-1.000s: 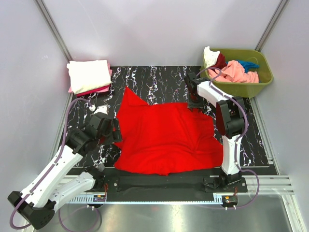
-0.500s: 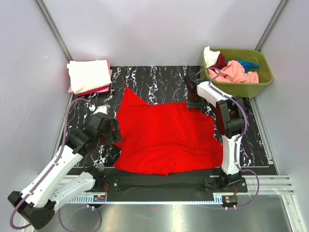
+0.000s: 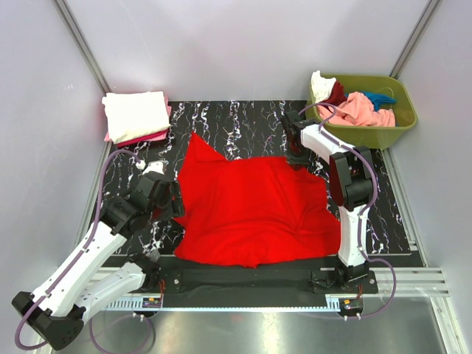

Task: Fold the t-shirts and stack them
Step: Flatten the tshirt out

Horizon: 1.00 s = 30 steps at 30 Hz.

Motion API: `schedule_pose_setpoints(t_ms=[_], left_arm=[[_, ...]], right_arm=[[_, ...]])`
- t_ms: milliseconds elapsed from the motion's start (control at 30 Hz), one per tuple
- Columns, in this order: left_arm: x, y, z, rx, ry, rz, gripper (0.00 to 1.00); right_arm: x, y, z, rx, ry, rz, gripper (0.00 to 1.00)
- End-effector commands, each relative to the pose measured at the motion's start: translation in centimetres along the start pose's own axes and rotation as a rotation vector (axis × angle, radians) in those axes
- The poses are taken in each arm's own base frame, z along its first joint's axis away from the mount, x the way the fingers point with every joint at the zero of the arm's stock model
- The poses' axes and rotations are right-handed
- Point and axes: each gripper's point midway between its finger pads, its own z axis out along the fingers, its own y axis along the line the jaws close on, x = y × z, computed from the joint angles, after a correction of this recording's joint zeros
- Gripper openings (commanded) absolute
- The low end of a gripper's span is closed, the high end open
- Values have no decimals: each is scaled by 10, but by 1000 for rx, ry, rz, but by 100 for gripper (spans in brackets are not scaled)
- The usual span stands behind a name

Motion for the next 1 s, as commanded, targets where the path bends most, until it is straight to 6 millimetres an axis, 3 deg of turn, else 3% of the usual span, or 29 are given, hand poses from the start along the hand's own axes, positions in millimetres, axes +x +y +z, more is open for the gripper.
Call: schedule_pose_setpoints(t_ms=[0, 67, 233, 333, 367, 400, 467, 567, 600, 667, 700, 733, 767, 800, 833, 900, 933, 967], left_arm=[[-9, 1, 4, -15, -41, -7, 74], [-9, 1, 5, -16, -40, -7, 74], [-9, 1, 5, -18, -42, -8, 73], [-10, 1, 5, -19, -43, -8, 73], [-10, 1, 5, -20, -43, -11, 73], [-11, 1, 4, -20, -45, -11, 73], [-13, 1, 7, -25, -48, -14, 73], [-26, -14, 15, 11, -56, -7, 74], [-41, -24, 14, 39, -85, -12, 74], [-54, -32, 29, 29, -66, -3, 74], [-71, -43, 31, 66, -90, -1, 73], [-79, -41, 48, 41, -57, -17, 73], [-84, -50, 55, 84, -34, -14, 69], [-104, -58, 59, 112, -64, -33, 68], [-108, -55, 81, 86, -24, -50, 66], [-125, -64, 111, 89, 5, -50, 63], [-131, -63, 122, 80, 17, -56, 63], [-136, -66, 132, 80, 29, -48, 61]], right_arm=[[-4, -4, 4, 20, -18, 2, 10], [-6, -6, 3, 20, -20, 4, 0], [-14, -9, -10, 8, -45, 16, 0], [-22, -7, -31, -26, -85, 30, 0], [-28, -8, -52, -60, -120, 41, 0], [-28, -7, -52, -67, -117, 40, 0], [-31, -5, -75, -112, -141, 54, 0], [-26, 0, -100, -195, -152, 73, 0], [-23, 2, -105, -221, -151, 80, 0], [-9, 11, -120, -321, -138, 101, 0], [-3, 16, -124, -365, -129, 123, 0], [7, 22, -117, -414, -120, 130, 0], [15, 35, -136, -531, -121, 131, 0], [20, 39, -138, -580, -121, 144, 0], [33, 45, -127, -623, -109, 189, 0], [47, 54, -135, -719, -92, 261, 0], [60, 58, -121, -745, -93, 275, 0], [65, 61, -121, -769, -97, 287, 0]])
